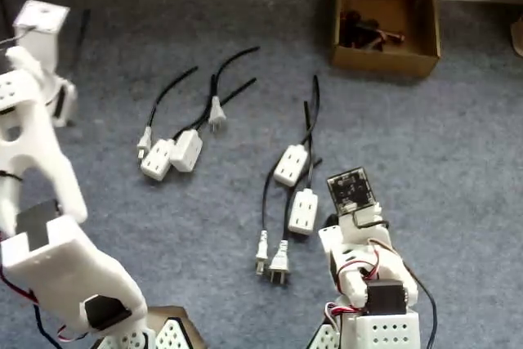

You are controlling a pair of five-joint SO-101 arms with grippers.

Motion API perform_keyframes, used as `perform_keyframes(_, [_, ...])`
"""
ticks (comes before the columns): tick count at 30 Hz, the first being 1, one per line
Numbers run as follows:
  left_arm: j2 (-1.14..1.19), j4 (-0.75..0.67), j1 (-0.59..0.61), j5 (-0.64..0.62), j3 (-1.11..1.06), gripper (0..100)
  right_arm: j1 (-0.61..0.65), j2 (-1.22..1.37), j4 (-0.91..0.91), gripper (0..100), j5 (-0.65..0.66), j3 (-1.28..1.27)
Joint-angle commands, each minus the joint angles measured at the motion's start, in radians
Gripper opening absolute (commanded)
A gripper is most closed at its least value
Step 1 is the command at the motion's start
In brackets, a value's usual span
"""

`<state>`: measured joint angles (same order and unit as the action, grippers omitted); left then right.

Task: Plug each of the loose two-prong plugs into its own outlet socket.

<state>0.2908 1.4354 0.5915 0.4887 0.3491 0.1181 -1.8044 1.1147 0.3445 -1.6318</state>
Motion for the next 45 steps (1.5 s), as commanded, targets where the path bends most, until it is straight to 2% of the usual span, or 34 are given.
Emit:
perform_keyframes(1, [-0.021, -0.057, 0.125, 0.023, 0.022, 0, 0.016, -0.012, -0.021, 0.6, 0.011, -0.015])
perform_keyframes(7, [-0.021, -0.222, 0.269, 0.025, -0.090, 0, 0.016, -0.012, -0.021, 0.6, 0.011, -0.019])
perform_keyframes(12, [-0.008, -0.393, 0.334, 0.083, -0.214, 0, 0.016, -0.012, -0.021, 0.6, 0.011, -0.021])
perform_keyframes(17, [0.102, -0.516, 0.372, 0.084, -0.205, 0, 0.016, -0.012, -0.021, 0.6, 0.011, -0.021])
perform_keyframes(24, [0.329, -0.516, 0.374, 0.080, 0.012, 1, 0.016, -0.012, -0.021, 0.6, 0.011, -0.022])
perform_keyframes(29, [0.432, -0.434, 0.369, 0.075, 0.154, 1, 0.016, -0.012, -0.021, 0.6, 0.011, -0.022])
perform_keyframes(35, [0.512, -0.423, 0.369, -0.032, 0.260, 1, 0.016, -0.012, -0.021, 0.6, 0.011, -0.022])
perform_keyframes(42, [0.526, -0.422, 0.338, -0.095, 0.263, 17, 0.016, -0.012, -0.021, 0.6, 0.011, -0.022])
perform_keyframes(45, [0.524, -0.405, 0.325, -0.094, 0.263, 20, 0.016, -0.012, -0.021, 0.6, 0.011, -0.022])
